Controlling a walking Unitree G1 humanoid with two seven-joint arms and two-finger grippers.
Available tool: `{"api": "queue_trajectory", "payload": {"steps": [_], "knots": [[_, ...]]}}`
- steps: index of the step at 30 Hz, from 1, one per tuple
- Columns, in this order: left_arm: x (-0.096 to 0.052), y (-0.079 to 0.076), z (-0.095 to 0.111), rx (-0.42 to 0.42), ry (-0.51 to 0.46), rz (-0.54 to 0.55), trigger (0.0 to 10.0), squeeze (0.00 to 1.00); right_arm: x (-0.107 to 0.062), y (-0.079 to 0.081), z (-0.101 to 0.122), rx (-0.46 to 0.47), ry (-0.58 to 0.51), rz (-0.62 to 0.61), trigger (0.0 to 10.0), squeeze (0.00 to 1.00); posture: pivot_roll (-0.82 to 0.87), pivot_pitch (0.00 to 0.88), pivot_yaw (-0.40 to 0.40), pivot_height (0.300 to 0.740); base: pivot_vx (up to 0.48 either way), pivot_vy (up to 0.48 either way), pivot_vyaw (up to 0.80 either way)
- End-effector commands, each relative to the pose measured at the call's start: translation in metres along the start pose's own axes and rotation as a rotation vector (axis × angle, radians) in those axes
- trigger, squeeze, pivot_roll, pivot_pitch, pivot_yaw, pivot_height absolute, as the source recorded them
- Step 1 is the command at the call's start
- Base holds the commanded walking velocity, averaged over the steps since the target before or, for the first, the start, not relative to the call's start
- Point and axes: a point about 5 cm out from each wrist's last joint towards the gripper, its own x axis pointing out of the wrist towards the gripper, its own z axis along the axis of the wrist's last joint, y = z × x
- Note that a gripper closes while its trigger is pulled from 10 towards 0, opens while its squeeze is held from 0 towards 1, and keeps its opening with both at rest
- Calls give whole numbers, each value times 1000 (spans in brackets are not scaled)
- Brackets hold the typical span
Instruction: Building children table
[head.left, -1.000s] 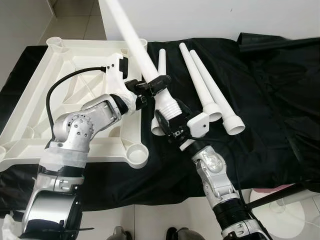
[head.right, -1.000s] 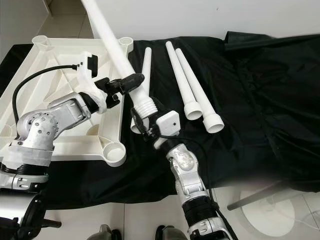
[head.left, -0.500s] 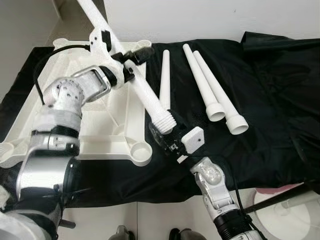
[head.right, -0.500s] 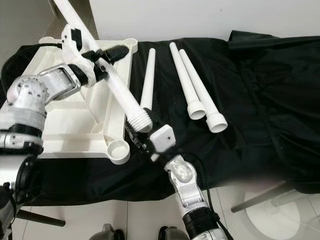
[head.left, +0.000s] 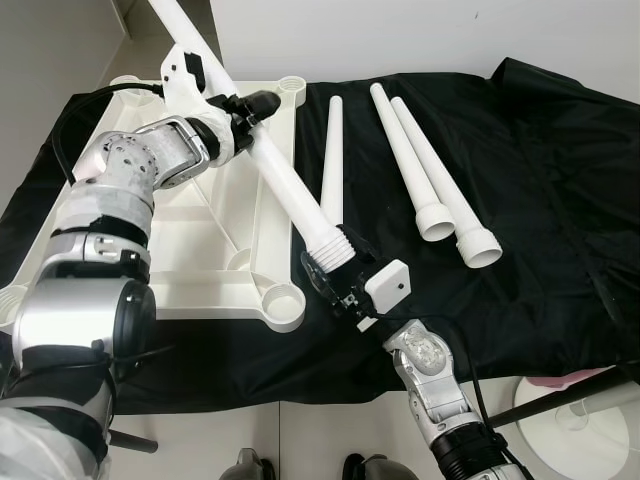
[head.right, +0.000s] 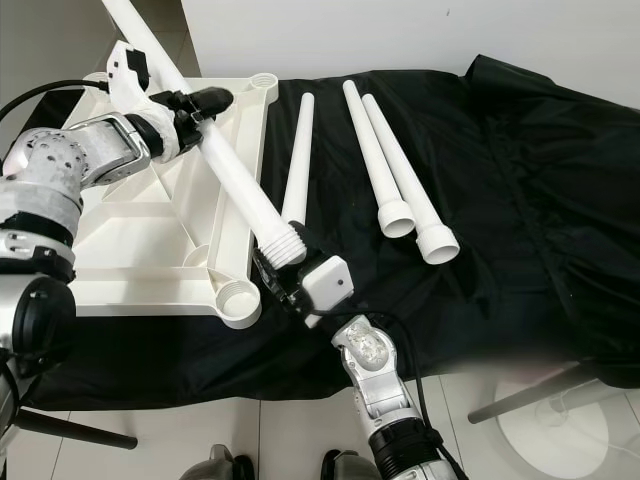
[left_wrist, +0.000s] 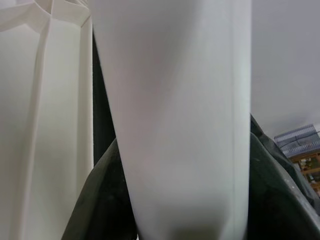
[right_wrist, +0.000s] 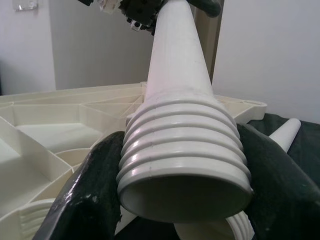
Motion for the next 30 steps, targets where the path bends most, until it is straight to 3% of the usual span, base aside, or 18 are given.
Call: {"api": "queue_trajectory", "payload": {"steps": [1, 4, 5, 6, 7, 8, 17, 21, 22, 30], "knots": [[-4, -14, 5, 30, -7, -324, 0, 0, 2, 1, 3, 17, -27, -6, 10000, 0, -46, 124, 79, 740, 0, 0, 0], [-4, -14, 7, 25, -8, -331, 0, 0, 2, -1, 3, 41, -23, -13, 10000, 0, -46, 124, 79, 740, 0, 0, 0], [-3, -15, 8, 35, -11, -330, 0, 0, 2, -3, 3, 69, -27, -32, 10000, 1000, -47, 124, 77, 740, 0, 0, 0], [-3, -15, 8, 35, -11, -330, 0, 0, 2, -3, 3, 69, -27, -32, 10000, 1000, -47, 124, 77, 740, 0, 0, 0], [-3, -17, 10, 56, -15, -331, 4000, 0, 1, -6, 4, 89, -33, -60, 10000, 1000, -51, 124, 75, 740, 0, 0, 0], [-3, -19, 13, 67, -23, -332, 10000, 0, 0, -9, 5, 102, -36, -89, 10000, 1000, -52, 124, 72, 740, 0, 0, 0], [-3, -32, 29, 138, -75, -335, 10000, 0, -1, -19, 5, 149, -36, -175, 10000, 1000, -58, 119, 70, 740, 0, 0, 0], [-2, -44, 43, 239, -148, -317, 10000, 0, 3, -24, 4, 166, 4, -217, 10000, 1000, -65, 116, 70, 740, 0, 0, 0], [-2, -49, 46, 278, -176, -320, 10000, 0, 4, -26, 4, 198, 11, -230, 10000, 0, -66, 115, 69, 740, 0, 0, 0], [0, -64, 45, 410, -263, -316, 10000, 0, 11, -34, 6, 281, 67, -286, 10000, 0, -59, 113, 61, 740, 0, 0, 0]]}}
